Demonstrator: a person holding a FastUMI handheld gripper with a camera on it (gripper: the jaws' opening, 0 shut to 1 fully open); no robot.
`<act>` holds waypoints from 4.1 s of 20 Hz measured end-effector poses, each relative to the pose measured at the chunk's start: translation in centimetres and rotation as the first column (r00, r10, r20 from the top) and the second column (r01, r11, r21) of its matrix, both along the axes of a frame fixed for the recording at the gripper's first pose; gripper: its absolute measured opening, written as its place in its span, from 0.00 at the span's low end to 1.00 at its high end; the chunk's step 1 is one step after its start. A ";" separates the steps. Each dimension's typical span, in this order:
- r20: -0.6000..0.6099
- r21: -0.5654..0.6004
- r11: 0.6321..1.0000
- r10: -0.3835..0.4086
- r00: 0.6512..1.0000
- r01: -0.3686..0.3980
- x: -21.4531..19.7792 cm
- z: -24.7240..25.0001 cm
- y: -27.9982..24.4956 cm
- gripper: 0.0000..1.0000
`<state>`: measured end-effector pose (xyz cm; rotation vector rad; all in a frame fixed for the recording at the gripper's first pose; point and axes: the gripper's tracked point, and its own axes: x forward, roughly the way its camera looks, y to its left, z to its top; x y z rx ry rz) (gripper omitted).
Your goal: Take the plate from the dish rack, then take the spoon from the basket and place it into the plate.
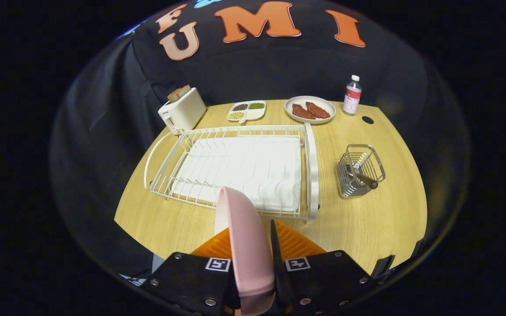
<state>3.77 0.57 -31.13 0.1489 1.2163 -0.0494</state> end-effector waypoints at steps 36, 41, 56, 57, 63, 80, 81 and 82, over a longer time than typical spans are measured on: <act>0.283 -0.116 0.992 -0.021 0.959 0.055 -3.4 -4.7 -7.8 0.62; 0.482 -0.170 0.970 -0.070 0.873 0.172 -0.7 0.0 -12.8 0.63; 0.533 -0.395 0.885 0.003 0.846 0.245 5.7 -2.0 -18.6 0.39; 0.538 -0.401 0.881 0.005 0.843 0.251 6.0 -2.0 -18.8 0.33; 0.567 -0.388 0.874 -0.023 0.823 0.292 6.6 -0.9 -19.2 0.14; 0.653 -0.422 0.857 0.062 0.755 0.295 10.2 9.6 -17.6 0.10; 0.660 -0.412 0.865 0.066 0.748 0.287 9.9 10.3 -16.9 0.10; 0.664 -0.401 0.875 0.072 0.745 0.272 9.6 10.9 -16.0 0.10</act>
